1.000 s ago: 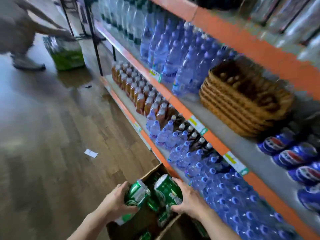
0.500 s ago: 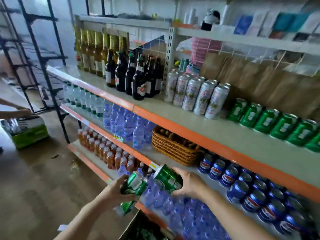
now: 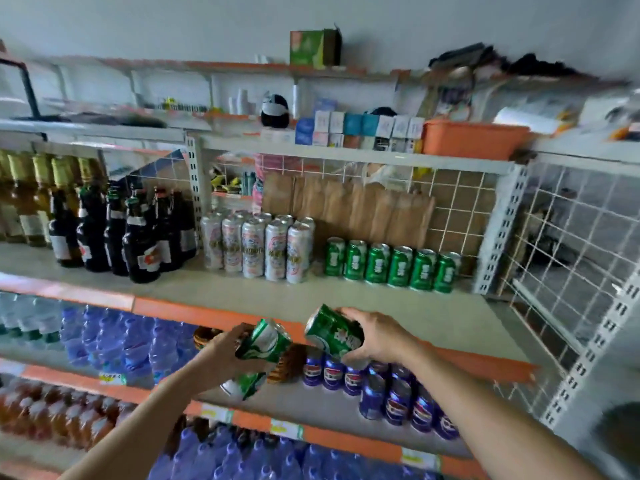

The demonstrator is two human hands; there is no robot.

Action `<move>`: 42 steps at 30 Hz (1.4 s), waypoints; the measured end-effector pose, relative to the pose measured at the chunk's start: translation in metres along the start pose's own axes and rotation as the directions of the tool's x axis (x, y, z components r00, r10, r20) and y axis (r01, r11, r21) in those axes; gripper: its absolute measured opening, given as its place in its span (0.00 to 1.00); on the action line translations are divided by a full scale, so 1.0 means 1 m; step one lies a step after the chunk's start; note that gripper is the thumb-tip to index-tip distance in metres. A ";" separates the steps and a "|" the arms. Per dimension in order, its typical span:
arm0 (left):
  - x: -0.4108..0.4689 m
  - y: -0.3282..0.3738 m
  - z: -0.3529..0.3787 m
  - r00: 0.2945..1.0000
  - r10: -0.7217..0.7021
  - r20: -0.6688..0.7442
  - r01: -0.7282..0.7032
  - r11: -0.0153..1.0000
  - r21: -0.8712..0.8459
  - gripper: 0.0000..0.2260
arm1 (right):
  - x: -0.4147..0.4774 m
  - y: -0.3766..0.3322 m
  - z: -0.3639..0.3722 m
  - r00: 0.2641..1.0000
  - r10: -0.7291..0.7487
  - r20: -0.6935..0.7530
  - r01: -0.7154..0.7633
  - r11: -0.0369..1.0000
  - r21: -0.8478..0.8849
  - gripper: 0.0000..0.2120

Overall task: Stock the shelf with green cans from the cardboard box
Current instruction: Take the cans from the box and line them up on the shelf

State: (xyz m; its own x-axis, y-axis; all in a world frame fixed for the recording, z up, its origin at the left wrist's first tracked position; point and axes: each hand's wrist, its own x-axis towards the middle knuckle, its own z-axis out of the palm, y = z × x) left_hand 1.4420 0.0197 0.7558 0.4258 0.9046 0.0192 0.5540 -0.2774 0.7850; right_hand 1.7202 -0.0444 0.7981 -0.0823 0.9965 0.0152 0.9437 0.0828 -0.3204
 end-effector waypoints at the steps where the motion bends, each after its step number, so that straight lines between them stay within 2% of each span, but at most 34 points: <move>1: 0.010 0.011 0.005 1.000 0.011 0.011 -0.011 1.000 0.012 0.27 | -0.002 0.010 -0.009 1.000 0.022 -0.008 -0.022 1.000 -0.009 0.42; 7: 0.073 0.071 0.034 0.996 0.075 0.042 -0.077 0.996 0.042 0.32 | -0.007 0.075 -0.054 0.989 0.143 -0.029 -0.143 0.990 -0.003 0.45; 10: 0.105 0.099 0.048 0.992 0.114 0.057 -0.116 0.993 0.024 0.54 | -0.006 0.111 -0.072 0.981 0.192 -0.024 -0.191 0.981 0.017 0.42; 11: 0.115 0.108 0.054 0.989 0.135 0.066 -0.137 0.990 0.026 0.57 | -0.005 0.122 -0.076 0.979 0.203 -0.020 -0.202 0.979 0.029 0.42; 12: 0.125 0.117 0.061 0.988 0.136 0.075 -0.140 0.989 0.051 0.56 | -0.004 0.134 -0.080 0.977 0.211 -0.016 -0.210 0.977 0.038 0.41; 15: 0.155 0.143 0.085 0.991 0.119 0.062 -0.126 0.985 0.121 0.42 | -0.001 0.171 -0.083 0.970 0.244 0.004 -0.244 0.969 0.027 0.41; 16: 0.165 0.149 0.094 0.991 0.122 0.054 -0.127 0.985 0.119 0.42 | -0.001 0.183 -0.082 0.966 0.257 0.007 -0.257 0.966 0.015 0.41; 18: 0.184 0.157 0.114 0.992 0.113 0.049 -0.118 0.987 0.108 0.45 | 0.001 0.205 -0.078 0.961 0.276 0.021 -0.276 0.961 -0.013 0.41; 23: 0.207 0.173 0.151 0.996 0.072 0.050 -0.074 0.997 0.036 0.39 | 0.003 0.244 -0.066 0.951 0.295 0.092 -0.291 0.955 -0.052 0.44; 27: 0.221 0.171 0.165 0.996 0.053 0.074 -0.054 0.999 0.004 0.49 | 0.007 0.260 -0.054 0.945 0.303 0.120 -0.300 0.953 -0.039 0.44; 33: 0.231 0.166 0.171 0.997 0.048 0.060 -0.043 0.996 -0.076 0.30 | 0.012 0.264 -0.051 0.943 0.303 0.136 -0.297 0.953 -0.062 0.43; 40: 0.231 0.160 0.165 0.993 0.102 0.067 -0.083 0.968 -0.235 0.23 | 0.014 0.265 -0.048 0.944 0.300 0.135 -0.297 0.954 -0.043 0.44; 42: 0.232 0.157 0.164 0.991 0.103 0.087 -0.072 0.949 -0.306 0.19 | 0.017 0.263 -0.051 0.958 0.274 0.090 -0.278 0.960 0.042 0.43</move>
State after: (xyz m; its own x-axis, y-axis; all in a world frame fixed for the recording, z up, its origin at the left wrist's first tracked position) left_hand 1.7451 0.1325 0.7821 0.5411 0.8397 0.0461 0.2761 -0.2292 0.9334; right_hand 1.9829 -0.0053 0.7626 0.1507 0.9758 -0.1588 0.9151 -0.1984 -0.3512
